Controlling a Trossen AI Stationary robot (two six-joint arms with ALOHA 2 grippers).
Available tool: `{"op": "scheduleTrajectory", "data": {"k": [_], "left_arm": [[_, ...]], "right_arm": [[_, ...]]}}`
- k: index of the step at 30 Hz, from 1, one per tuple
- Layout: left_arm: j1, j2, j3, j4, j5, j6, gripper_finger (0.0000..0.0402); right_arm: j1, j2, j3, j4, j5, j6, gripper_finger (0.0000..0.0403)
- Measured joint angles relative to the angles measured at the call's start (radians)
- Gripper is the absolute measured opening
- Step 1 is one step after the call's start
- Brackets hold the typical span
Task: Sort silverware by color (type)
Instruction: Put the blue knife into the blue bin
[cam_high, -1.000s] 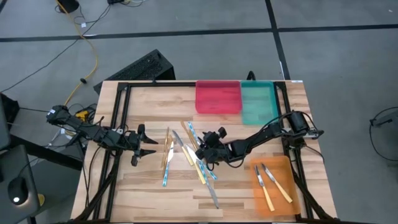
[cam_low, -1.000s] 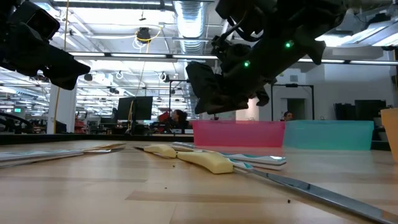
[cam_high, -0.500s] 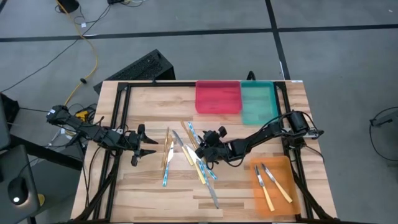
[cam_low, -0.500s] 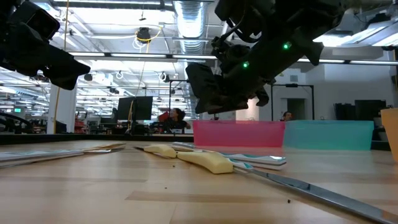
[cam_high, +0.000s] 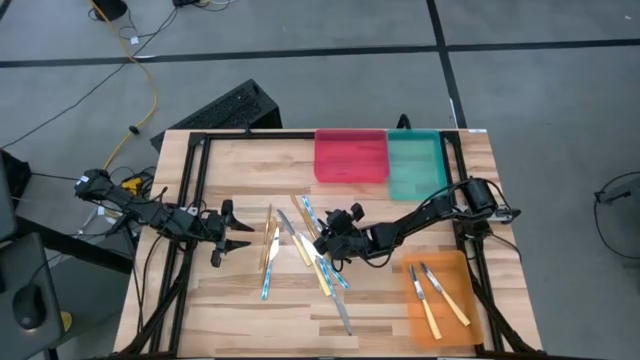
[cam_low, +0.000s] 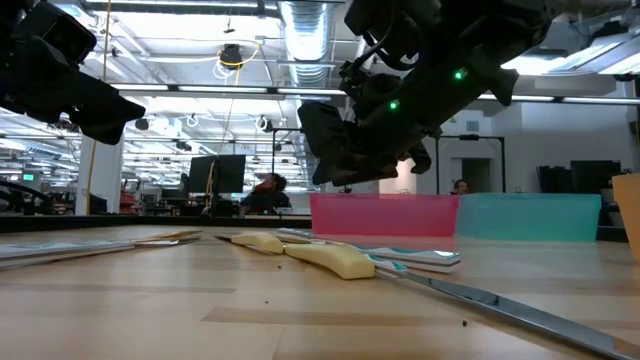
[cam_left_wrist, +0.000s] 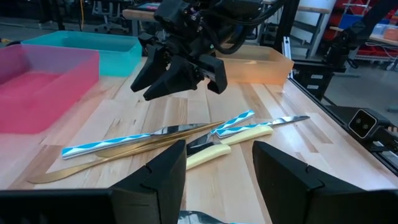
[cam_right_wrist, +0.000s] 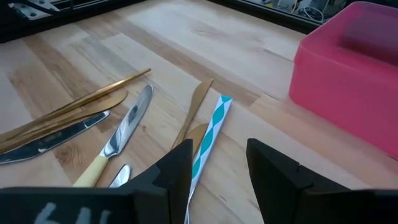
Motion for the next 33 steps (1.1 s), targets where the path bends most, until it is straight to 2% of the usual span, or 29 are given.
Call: {"op": "scheduleTrajectory", "data": {"k": [14, 20, 33], "left_arm": [[0.000, 0.000, 0.000, 0.000, 0.000, 0.000, 0.0169], [0.000, 0.000, 0.000, 0.000, 0.000, 0.000, 0.0169], [0.000, 0.000, 0.000, 0.000, 0.000, 0.000, 0.0169]], "right_arm": [[0.000, 0.000, 0.000, 0.006, -0.002, -0.003, 0.0175], [-0.002, 0.000, 0.000, 0.035, -0.001, -0.068, 0.0175], [-0.028, 0.001, -0.001, 0.028, 0.008, -0.095, 0.0175]]}}
